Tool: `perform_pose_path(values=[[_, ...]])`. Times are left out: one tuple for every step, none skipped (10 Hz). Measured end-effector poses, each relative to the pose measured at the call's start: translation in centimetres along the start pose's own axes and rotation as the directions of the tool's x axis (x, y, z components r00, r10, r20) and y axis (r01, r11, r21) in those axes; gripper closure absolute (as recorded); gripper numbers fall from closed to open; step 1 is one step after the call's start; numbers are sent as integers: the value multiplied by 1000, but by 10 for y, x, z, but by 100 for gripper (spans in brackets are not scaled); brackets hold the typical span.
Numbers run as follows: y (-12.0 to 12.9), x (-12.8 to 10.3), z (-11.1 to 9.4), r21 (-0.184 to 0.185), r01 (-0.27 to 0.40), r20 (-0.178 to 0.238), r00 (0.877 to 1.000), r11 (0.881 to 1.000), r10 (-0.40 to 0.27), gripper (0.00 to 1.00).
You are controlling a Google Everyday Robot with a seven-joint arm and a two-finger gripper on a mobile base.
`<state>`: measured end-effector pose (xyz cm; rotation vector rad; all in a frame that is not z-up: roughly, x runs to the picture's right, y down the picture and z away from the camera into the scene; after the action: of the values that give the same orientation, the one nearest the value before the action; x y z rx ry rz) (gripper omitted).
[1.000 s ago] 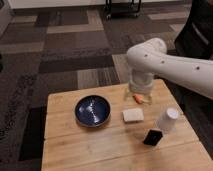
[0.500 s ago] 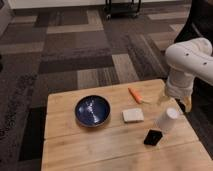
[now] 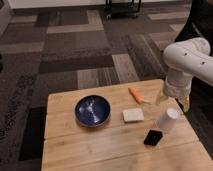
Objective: Place the ceramic cup over the eraser
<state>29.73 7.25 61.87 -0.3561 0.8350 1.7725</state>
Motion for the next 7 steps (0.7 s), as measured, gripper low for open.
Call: perform_pose_path(values=[[-9, 1, 5, 13, -18, -4, 1000, 1000, 18, 35], [-20, 2, 11, 21, -40, -14, 999, 999, 40, 35], [-28, 2, 20, 23, -52, -28, 998, 998, 53, 35], [-26, -1, 26, 7, -47, -31, 998, 999, 47, 35], [-29, -4, 32, -3, -37, -35, 999, 999, 37, 35], [-29, -10, 36, -12, -27, -25, 999, 1000, 27, 35], [-31, -19, 44, -4, -14, -18, 1000, 1000, 13, 35]])
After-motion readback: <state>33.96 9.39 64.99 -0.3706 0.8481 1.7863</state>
